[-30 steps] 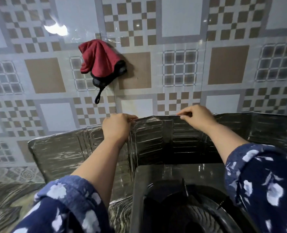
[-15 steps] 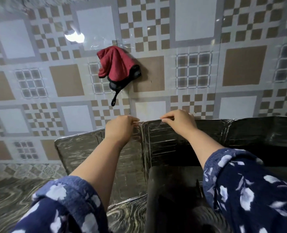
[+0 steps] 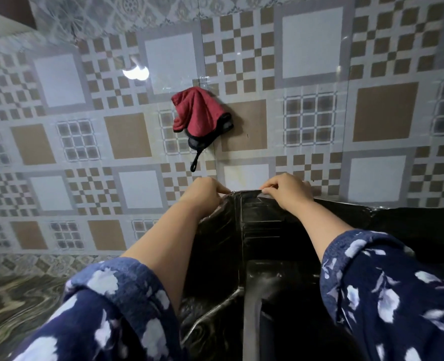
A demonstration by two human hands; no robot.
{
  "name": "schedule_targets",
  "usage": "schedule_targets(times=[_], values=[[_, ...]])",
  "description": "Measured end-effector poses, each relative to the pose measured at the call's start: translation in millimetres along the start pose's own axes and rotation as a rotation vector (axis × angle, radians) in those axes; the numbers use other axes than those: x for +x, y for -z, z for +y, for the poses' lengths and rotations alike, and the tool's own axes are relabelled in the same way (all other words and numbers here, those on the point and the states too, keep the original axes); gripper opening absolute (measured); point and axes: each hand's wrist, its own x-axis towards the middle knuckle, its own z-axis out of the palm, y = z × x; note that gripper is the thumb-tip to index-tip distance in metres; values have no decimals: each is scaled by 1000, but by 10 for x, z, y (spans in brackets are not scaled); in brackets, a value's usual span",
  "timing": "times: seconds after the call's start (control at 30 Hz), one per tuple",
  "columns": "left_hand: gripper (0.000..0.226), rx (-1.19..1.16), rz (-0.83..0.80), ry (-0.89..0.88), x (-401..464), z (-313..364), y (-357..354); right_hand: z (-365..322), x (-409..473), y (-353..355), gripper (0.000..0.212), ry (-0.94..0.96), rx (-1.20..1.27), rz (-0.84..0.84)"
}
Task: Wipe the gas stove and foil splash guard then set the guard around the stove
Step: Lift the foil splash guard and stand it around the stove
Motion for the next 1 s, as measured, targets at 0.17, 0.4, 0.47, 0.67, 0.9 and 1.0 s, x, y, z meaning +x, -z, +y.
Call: schedule_targets(times=[0.17,0.4,0.47,0.67,0.9,1.0], values=[[37,-121,-23,39,50,155,40,16,95,127,14,7,-24,-38],[34,-343,-10,152,137,168,-57,34,223,119,14,15,15,-109],[34,-372,-7,169,115,112,-130,56,245,48,13,16,20,-127],[36,-553,10,216,22,70,-252,98,196,-130,19,31,-12,-44],[38,-621,-17,251,44,62,-243,123,181,-276,22,46,-18,64],[42,-677,-68,262,27,46,-238,129,195,-289,18,42,-2,84]])
